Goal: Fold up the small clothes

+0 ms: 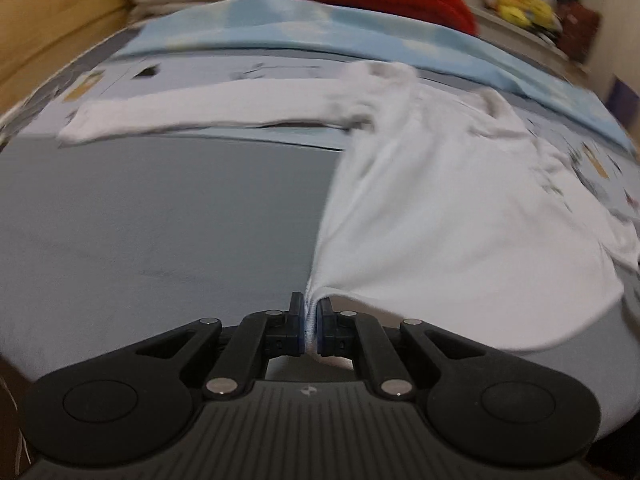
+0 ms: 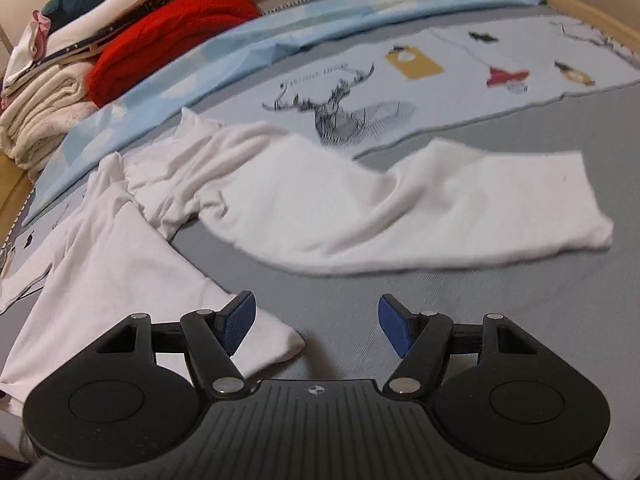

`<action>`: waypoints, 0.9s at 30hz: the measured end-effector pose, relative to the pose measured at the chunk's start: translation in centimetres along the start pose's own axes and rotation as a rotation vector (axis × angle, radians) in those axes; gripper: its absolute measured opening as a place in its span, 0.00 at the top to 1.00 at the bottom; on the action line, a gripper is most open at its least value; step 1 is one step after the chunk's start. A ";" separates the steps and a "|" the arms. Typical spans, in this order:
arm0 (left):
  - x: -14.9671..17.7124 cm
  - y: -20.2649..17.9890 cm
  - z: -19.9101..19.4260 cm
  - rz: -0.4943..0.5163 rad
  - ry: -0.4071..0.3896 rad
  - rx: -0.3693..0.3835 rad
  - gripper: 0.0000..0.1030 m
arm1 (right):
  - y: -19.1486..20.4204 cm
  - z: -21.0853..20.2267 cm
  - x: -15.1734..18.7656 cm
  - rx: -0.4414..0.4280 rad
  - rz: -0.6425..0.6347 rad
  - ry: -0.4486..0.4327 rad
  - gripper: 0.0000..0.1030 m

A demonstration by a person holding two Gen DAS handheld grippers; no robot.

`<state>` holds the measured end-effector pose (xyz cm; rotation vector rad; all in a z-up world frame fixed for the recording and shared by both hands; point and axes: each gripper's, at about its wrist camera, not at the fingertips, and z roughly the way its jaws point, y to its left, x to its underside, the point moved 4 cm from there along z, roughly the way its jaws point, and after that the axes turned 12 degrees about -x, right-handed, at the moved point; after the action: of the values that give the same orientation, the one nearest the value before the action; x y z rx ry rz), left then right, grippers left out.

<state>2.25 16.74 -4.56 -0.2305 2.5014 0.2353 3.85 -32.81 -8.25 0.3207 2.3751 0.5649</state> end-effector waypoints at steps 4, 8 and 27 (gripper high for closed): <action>-0.6 2.7 0.4 -0.054 -0.004 -0.101 0.95 | 0.5 1.7 1.3 -0.007 0.048 0.051 0.32; -1.3 7.0 0.8 -0.169 0.001 -0.222 0.95 | 2.4 3.4 2.7 -0.049 0.021 0.099 0.32; -4.7 9.7 -2.5 -0.225 0.009 0.011 0.95 | 13.0 -2.4 8.1 -0.255 -0.188 0.131 0.97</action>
<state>2.48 26.09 1.28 -0.5056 2.4593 0.1277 -2.70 -19.16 -4.90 -0.0544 2.3879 0.8083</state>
